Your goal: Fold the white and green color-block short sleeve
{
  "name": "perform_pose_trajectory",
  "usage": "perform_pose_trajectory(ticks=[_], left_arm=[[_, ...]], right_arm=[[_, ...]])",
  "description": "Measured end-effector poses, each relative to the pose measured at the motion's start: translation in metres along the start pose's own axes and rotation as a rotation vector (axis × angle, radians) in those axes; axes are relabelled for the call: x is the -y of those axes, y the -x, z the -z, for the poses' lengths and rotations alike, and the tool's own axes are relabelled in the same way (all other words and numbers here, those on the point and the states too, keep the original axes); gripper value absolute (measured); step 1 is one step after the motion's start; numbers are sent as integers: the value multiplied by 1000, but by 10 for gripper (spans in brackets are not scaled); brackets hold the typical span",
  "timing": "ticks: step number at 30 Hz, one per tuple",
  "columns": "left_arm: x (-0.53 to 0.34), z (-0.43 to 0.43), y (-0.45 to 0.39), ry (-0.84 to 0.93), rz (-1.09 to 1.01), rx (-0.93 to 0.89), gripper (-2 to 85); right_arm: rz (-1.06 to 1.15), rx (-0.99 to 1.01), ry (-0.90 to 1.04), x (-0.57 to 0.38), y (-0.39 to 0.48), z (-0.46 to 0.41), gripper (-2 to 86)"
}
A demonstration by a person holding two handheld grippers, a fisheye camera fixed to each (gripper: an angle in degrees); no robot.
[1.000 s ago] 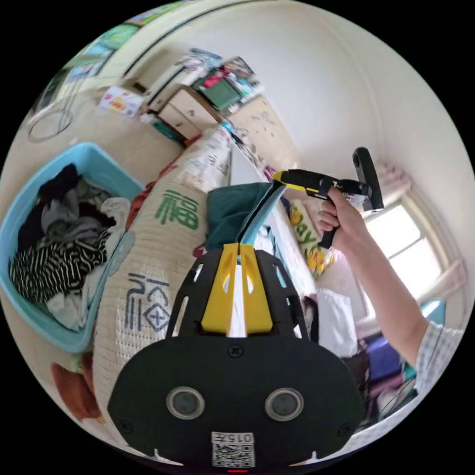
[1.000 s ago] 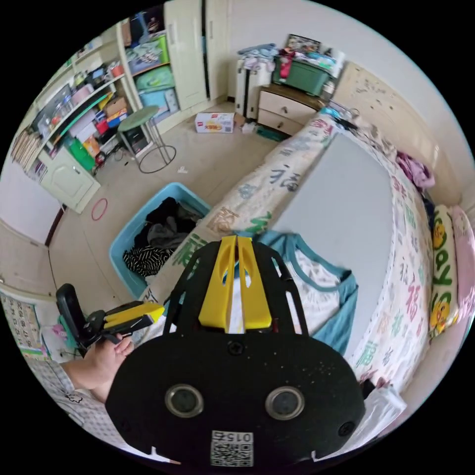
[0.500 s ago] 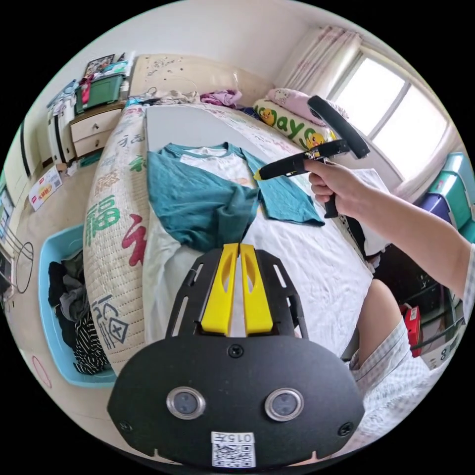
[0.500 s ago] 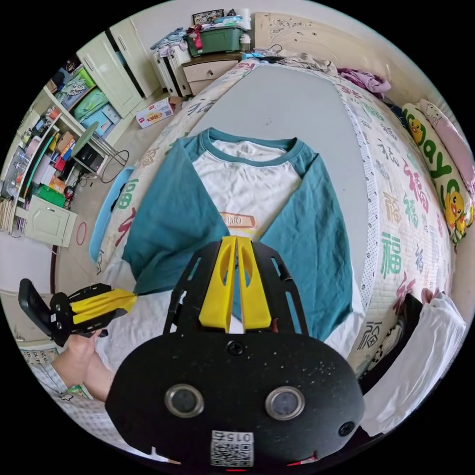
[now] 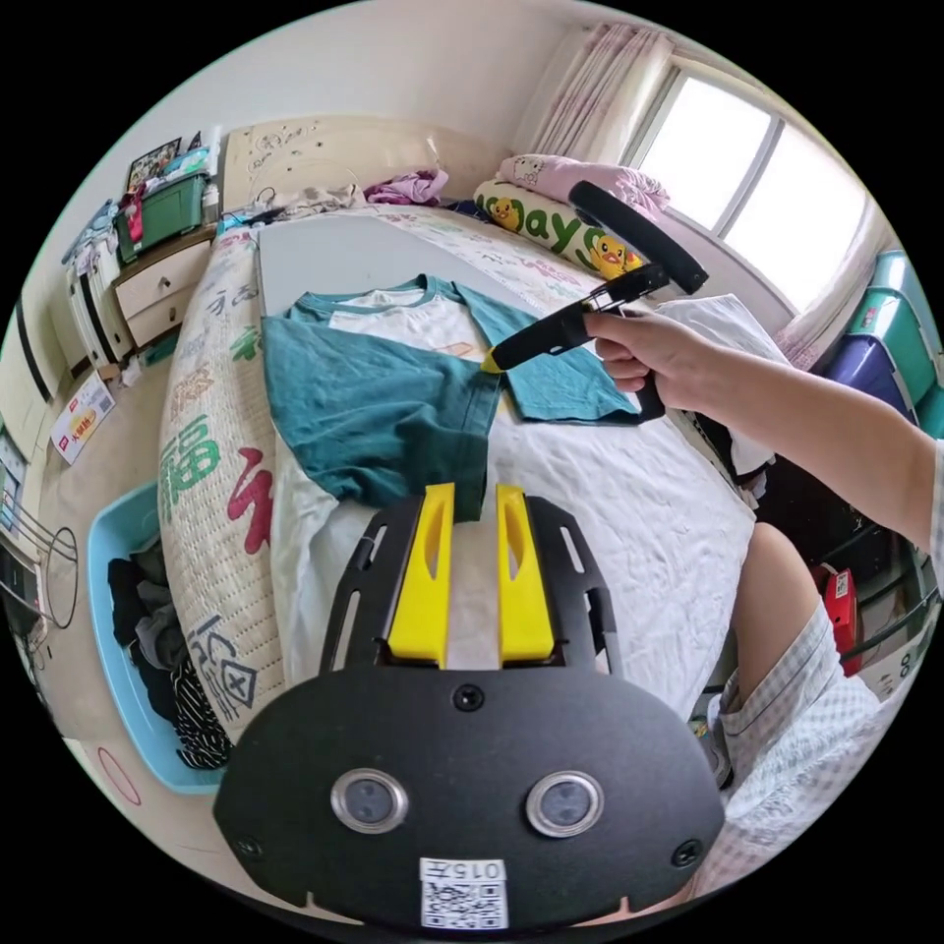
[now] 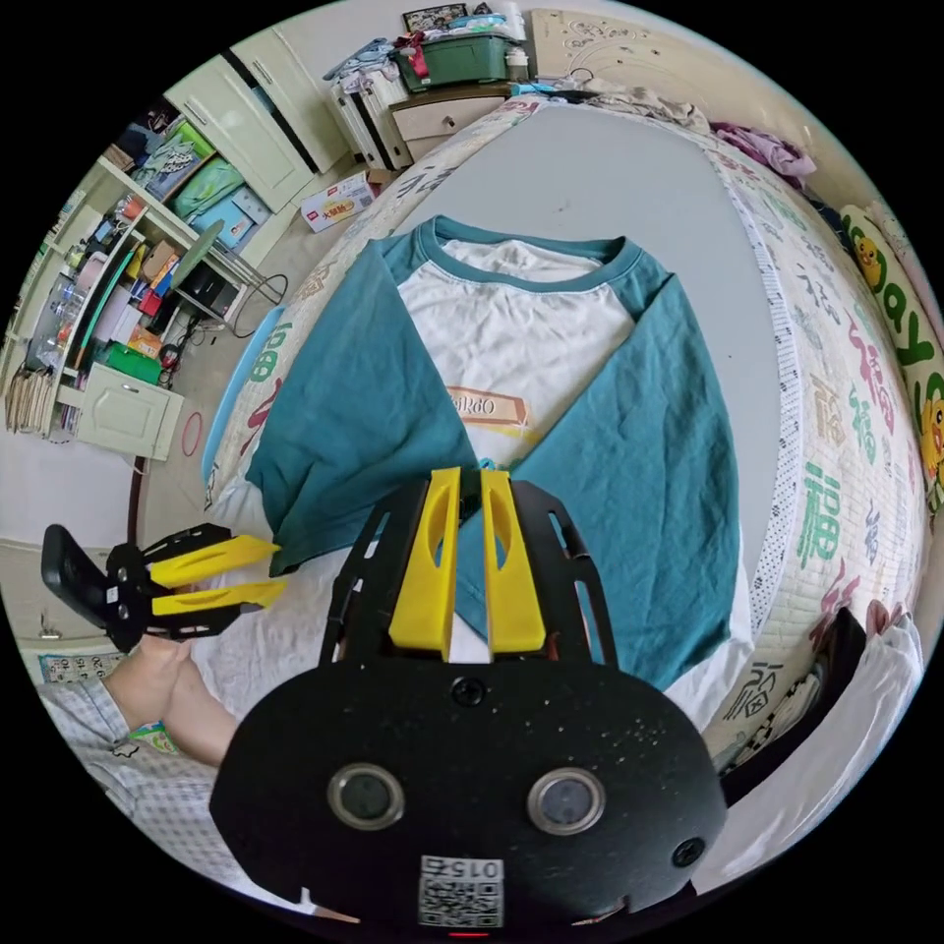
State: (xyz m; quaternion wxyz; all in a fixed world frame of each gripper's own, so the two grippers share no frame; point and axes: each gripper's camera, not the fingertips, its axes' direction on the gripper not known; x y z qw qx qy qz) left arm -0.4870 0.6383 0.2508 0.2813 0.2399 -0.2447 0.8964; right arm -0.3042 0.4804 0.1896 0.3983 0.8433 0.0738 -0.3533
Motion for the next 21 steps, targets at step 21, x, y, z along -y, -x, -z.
perform_pose_trajectory(ticks=[21], left_arm=[[-1, -3, 6, 118, -47, -106, 2]], right_arm=[[14, 130, 15, -16, -19, 167, -8]])
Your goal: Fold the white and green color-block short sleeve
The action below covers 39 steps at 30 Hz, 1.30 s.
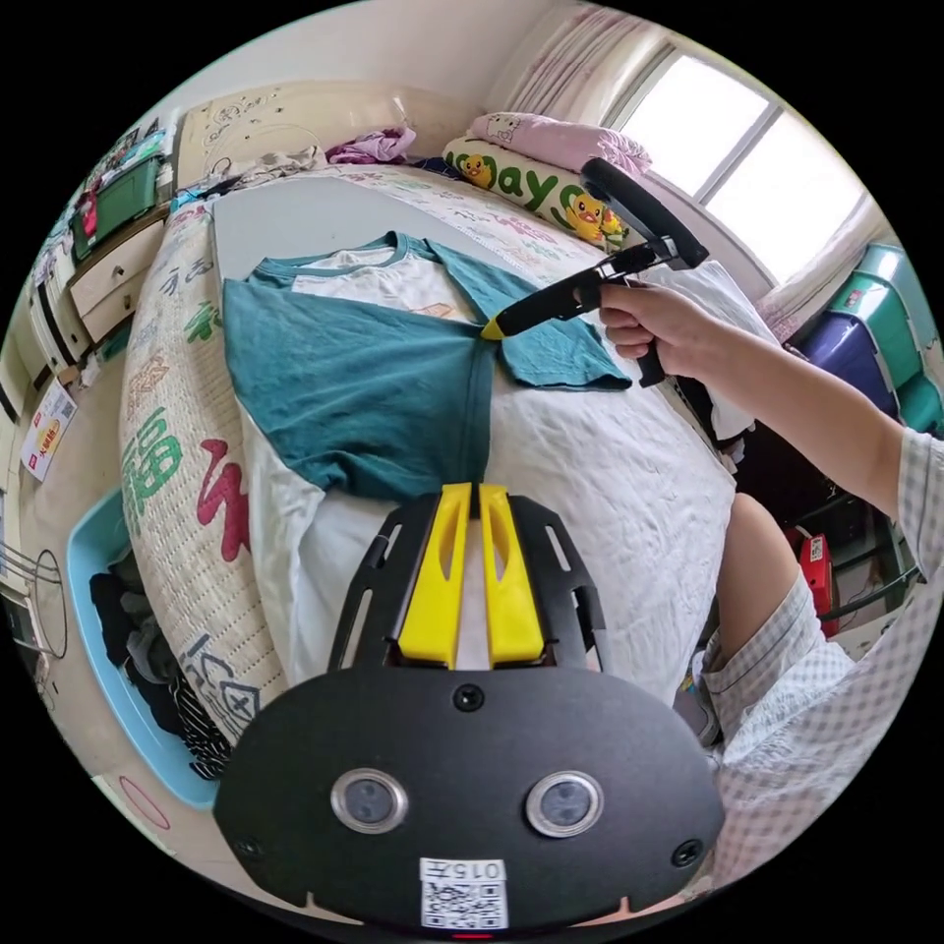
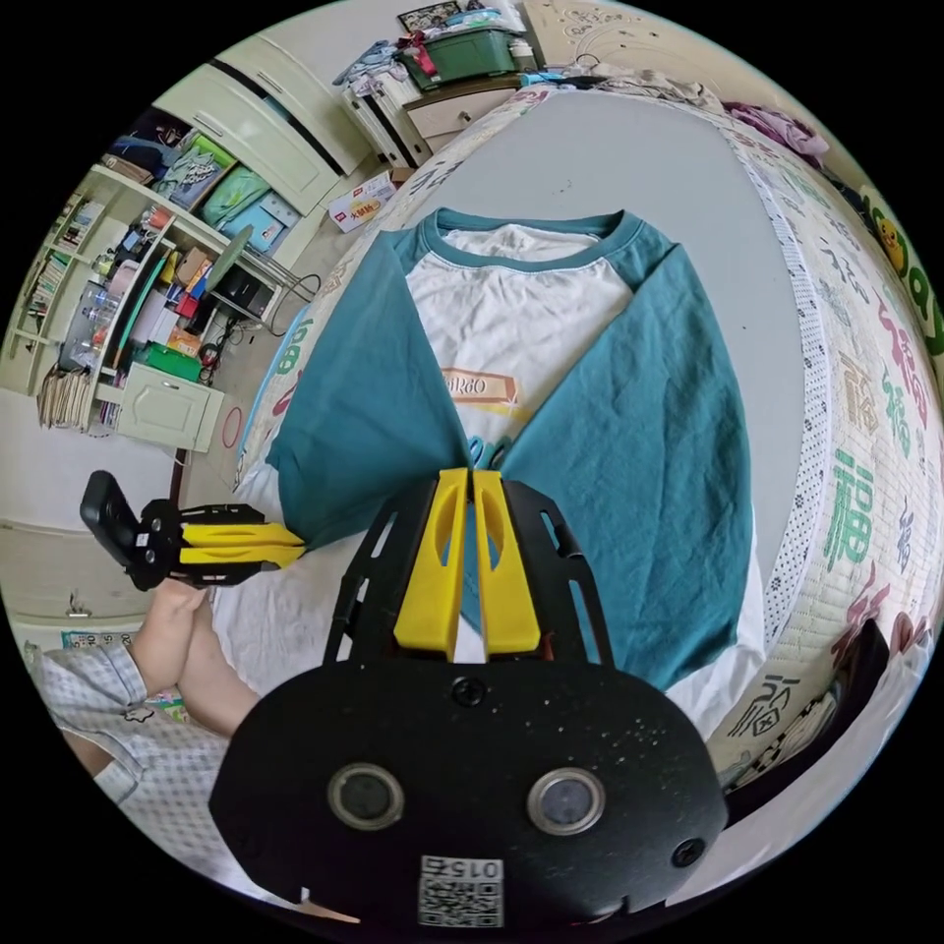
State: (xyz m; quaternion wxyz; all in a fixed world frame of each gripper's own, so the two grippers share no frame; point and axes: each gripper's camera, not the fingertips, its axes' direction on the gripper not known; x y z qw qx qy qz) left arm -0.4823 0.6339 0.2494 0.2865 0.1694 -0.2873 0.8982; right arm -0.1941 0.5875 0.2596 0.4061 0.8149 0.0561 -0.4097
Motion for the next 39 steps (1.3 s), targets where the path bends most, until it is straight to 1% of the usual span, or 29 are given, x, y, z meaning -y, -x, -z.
perform_pose_trajectory(ticks=[3, 6, 10, 13, 16, 17, 18, 20, 22, 23, 24, 28, 29, 30, 32, 36, 39], left_arm=[[-6, 4, 4, 7, 5, -27, 2], [-13, 11, 5, -3, 2, -23, 3], [-28, 31, 15, -104, 40, -70, 4], [-41, 51, 21, -200, 73, -62, 4], [-62, 78, 20, -346, 112, 36, 1], [-73, 92, 15, -427, 125, 117, -1], [-79, 98, 11, -469, 126, 164, -2], [-103, 119, -8, -610, 116, 343, -5], [-120, 130, -22, -688, 115, 414, -3], [-130, 136, -29, -714, 115, 410, -1], [-135, 138, -32, -719, 113, 395, 1], [-153, 163, -47, -679, 189, 286, 34], [-159, 171, -55, -648, 207, 269, 66], [-163, 175, -59, -630, 219, 271, 82], [-179, 189, -73, -527, 264, 280, 106], [-211, 204, -71, -415, 389, 235, 124], [-232, 205, -55, -347, 553, 161, 140]], right_arm=[[-1, -31, -12, -7, 9, 26, -5], [-37, -34, -94, -16, 10, 64, -4], [-79, 80, -207, -47, 5, 127, -4], [-77, 74, -300, -94, 16, 181, -5], [-93, 40, -427, -164, 42, 241, -6], [-99, 9, -483, -197, 57, 266, -6], [-99, -13, -510, -213, 65, 278, -7], [-115, -144, -591, -278, 98, 318, -7], [-181, -236, -607, -319, 112, 339, -7], [-241, -257, -610, -343, 113, 348, -6], [-257, -251, -605, -354, 112, 350, -4], [-346, -21, -415, -400, 71, 348, 17], [-413, 2, -404, -412, 57, 348, 30], [-432, 5, -405, -418, 52, 349, 37], [-480, 38, -400, -431, 35, 352, 55], [-513, 65, -371, -435, 9, 355, 73], [-542, 106, -319, -430, -16, 352, 80]])
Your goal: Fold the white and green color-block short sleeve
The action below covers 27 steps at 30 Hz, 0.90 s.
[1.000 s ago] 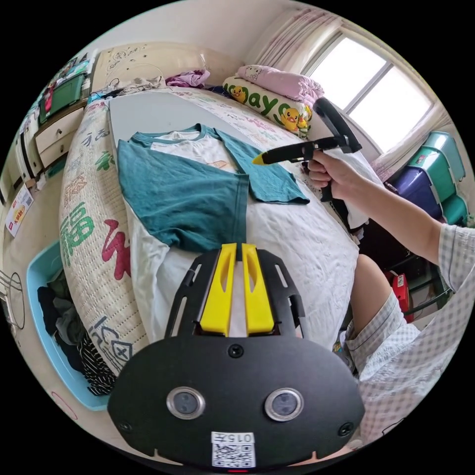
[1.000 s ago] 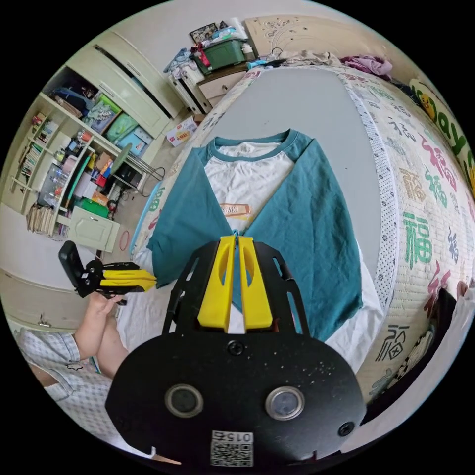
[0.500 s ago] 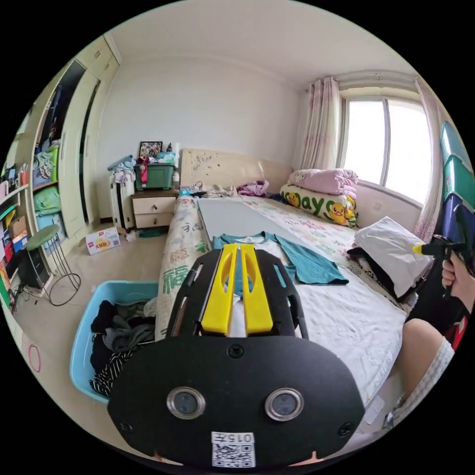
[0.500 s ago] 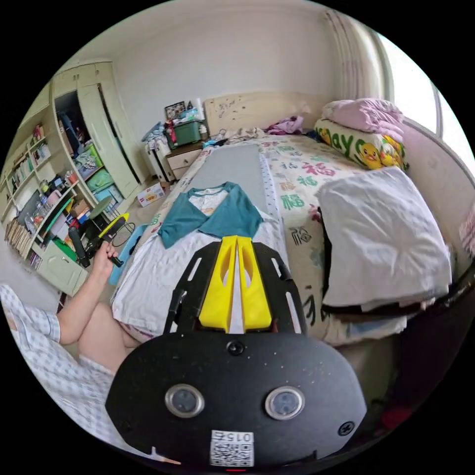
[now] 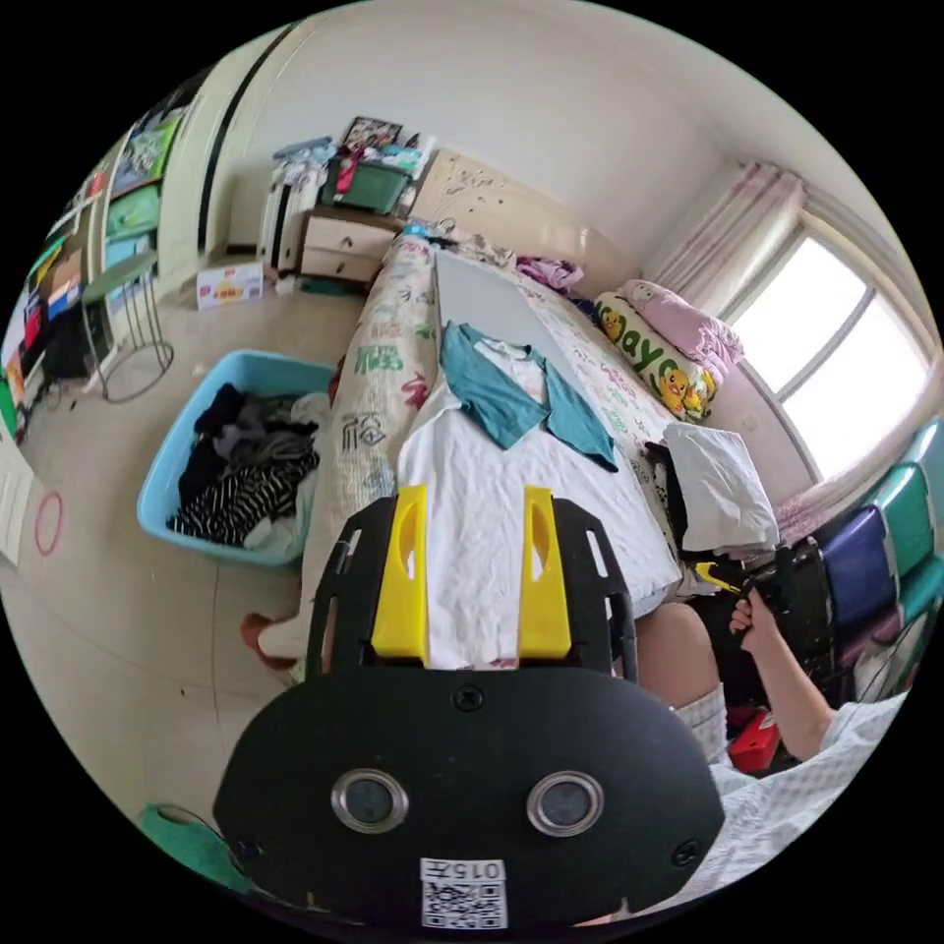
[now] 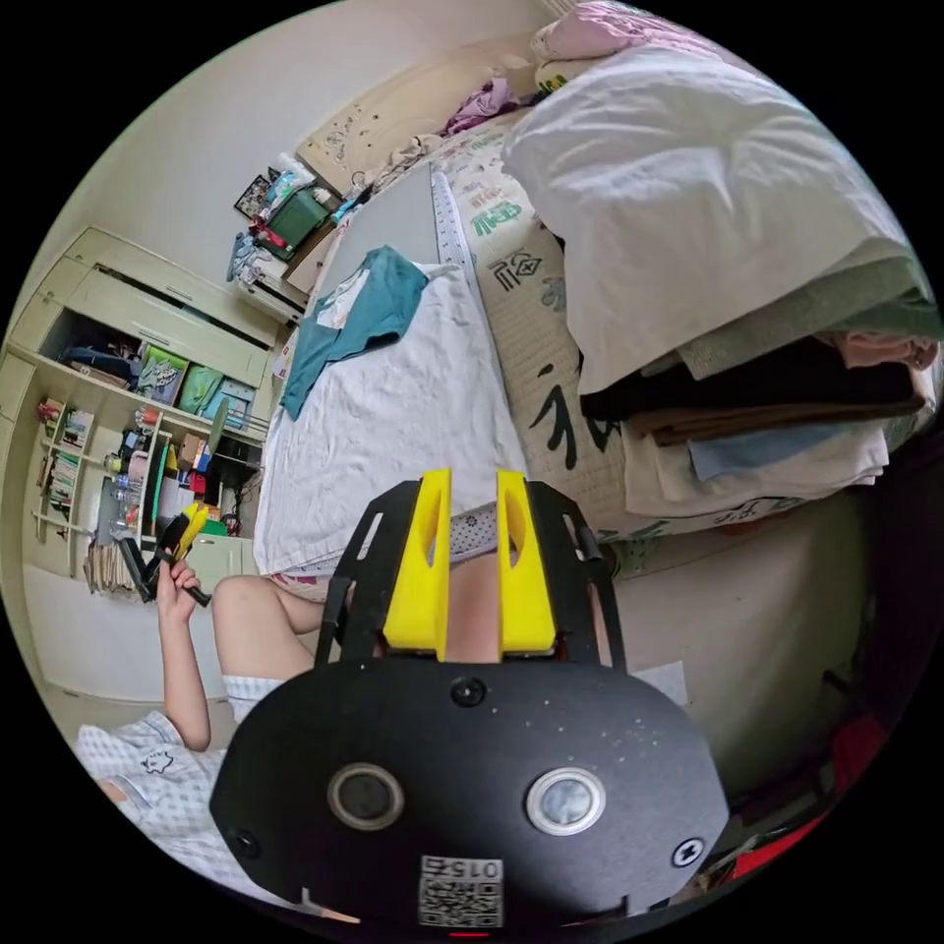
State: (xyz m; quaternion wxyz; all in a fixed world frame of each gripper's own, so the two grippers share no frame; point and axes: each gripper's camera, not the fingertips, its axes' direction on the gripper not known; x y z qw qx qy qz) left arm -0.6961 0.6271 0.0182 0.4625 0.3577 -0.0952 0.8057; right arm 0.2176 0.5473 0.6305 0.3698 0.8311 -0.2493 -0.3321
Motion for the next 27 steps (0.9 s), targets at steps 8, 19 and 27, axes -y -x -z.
perform_pose_trajectory(ticks=[8, 19, 27], left_arm=[[-15, -50, 45, 293, 257, -15, 141], [8, -75, 35, 460, 169, 20, 18], [9, -47, 35, 451, 77, -26, -5]], right_arm=[[-95, 45, 120, 35, -27, -19, 103], [-35, 171, 151, 35, -7, -12, 10], [152, 27, 214, 17, 29, 8, 5]])
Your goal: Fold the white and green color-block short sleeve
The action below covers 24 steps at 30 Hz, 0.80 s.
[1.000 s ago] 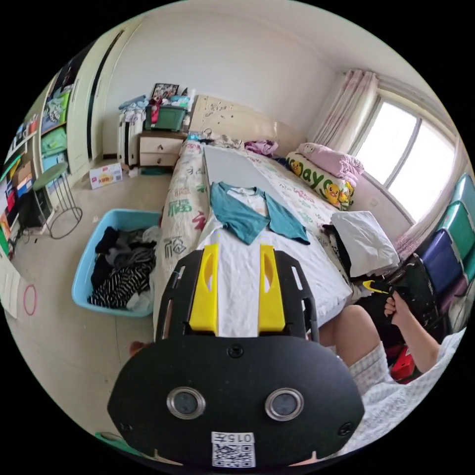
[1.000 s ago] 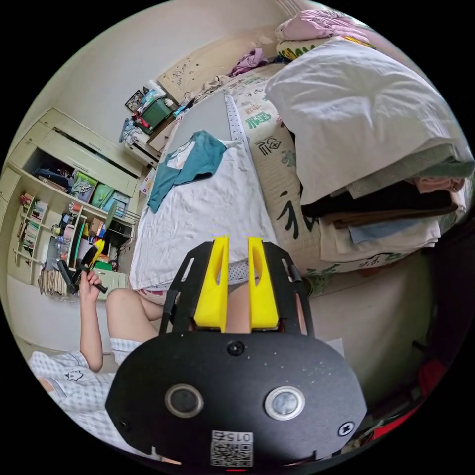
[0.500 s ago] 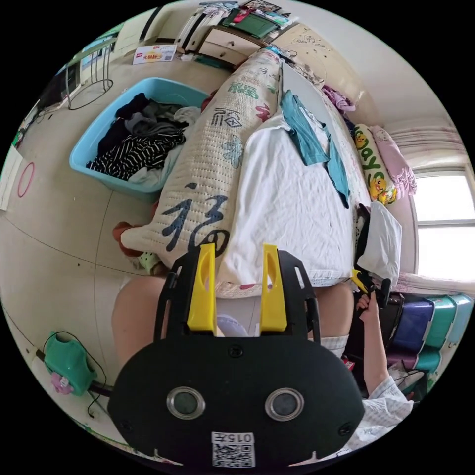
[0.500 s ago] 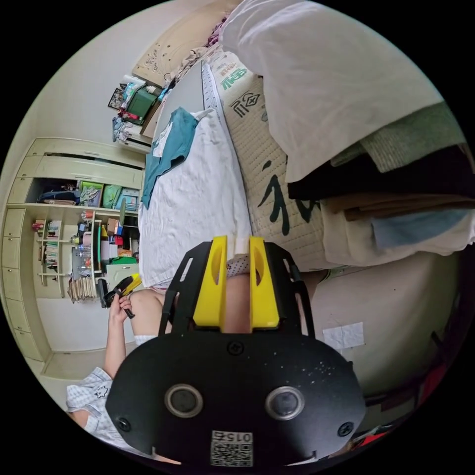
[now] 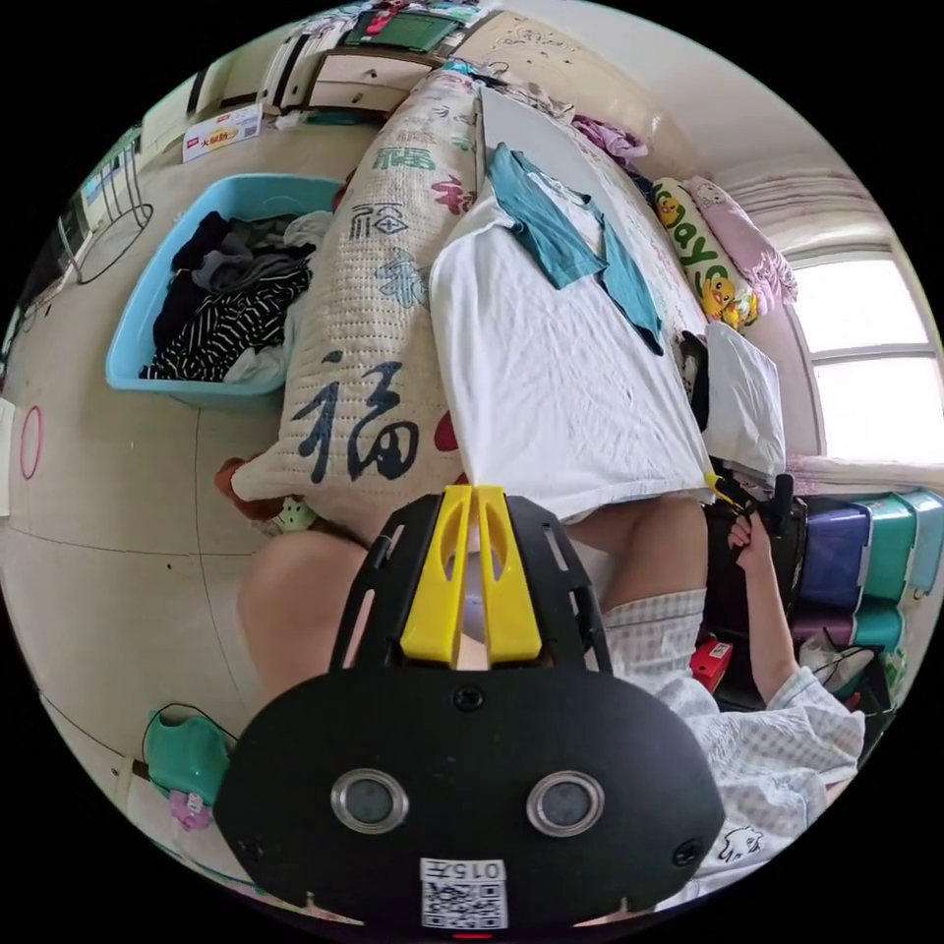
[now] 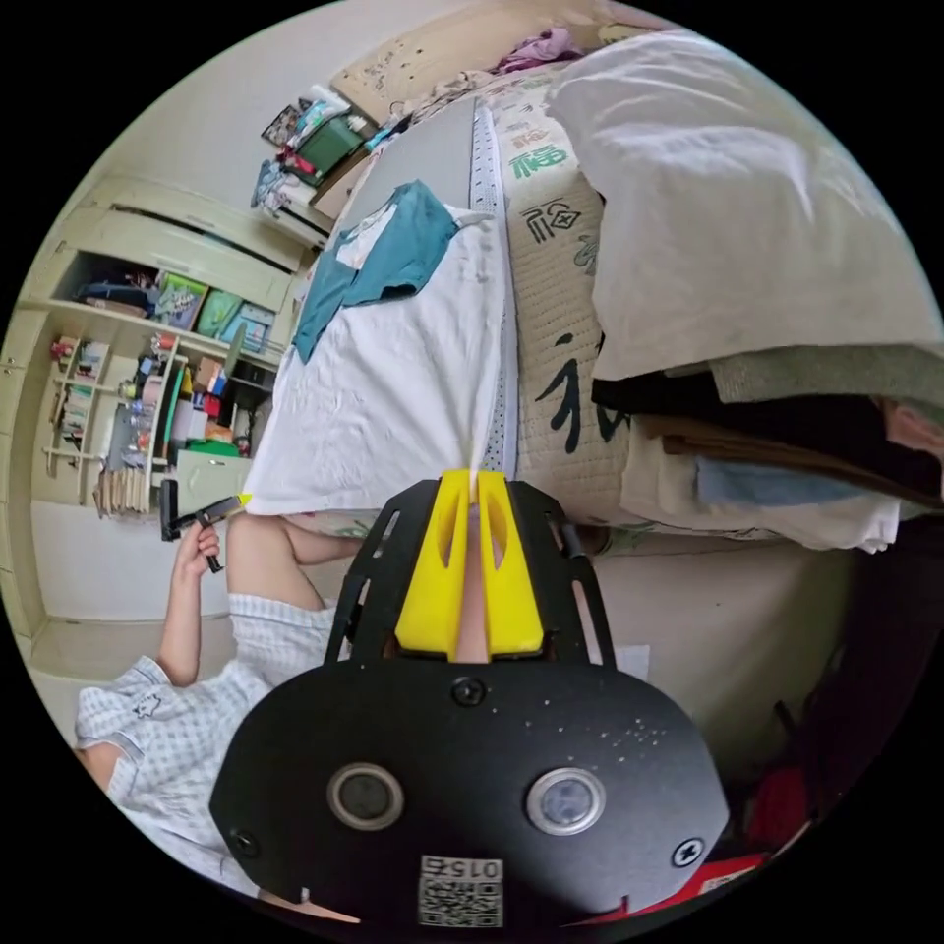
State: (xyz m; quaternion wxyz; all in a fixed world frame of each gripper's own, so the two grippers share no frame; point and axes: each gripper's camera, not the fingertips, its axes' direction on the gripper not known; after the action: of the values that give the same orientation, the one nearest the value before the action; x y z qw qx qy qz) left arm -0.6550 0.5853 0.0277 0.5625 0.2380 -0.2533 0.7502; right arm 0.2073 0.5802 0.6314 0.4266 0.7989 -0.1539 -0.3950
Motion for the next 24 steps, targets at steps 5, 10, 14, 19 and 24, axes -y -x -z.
perform_pose_trajectory(ticks=[5, 10, 14, 19, 24], left_arm=[[-4, 5, 6, 29, -26, -7, -1], [12, -8, 16, 122, -75, -189, 32], [43, 15, 11, 71, -137, -91, 50], [127, 35, -9, -77, -177, -19, 66], [234, 19, -45, -174, -233, 47, 99]], right_arm=[[110, -97, 124, -9, 24, -17, 11], [151, -120, 236, -2, 20, -40, 21], [198, -218, 165, 15, 32, -19, 17], [247, -188, 58, 88, 64, -18, 43], [275, -123, 3, 207, 94, -58, 63]])
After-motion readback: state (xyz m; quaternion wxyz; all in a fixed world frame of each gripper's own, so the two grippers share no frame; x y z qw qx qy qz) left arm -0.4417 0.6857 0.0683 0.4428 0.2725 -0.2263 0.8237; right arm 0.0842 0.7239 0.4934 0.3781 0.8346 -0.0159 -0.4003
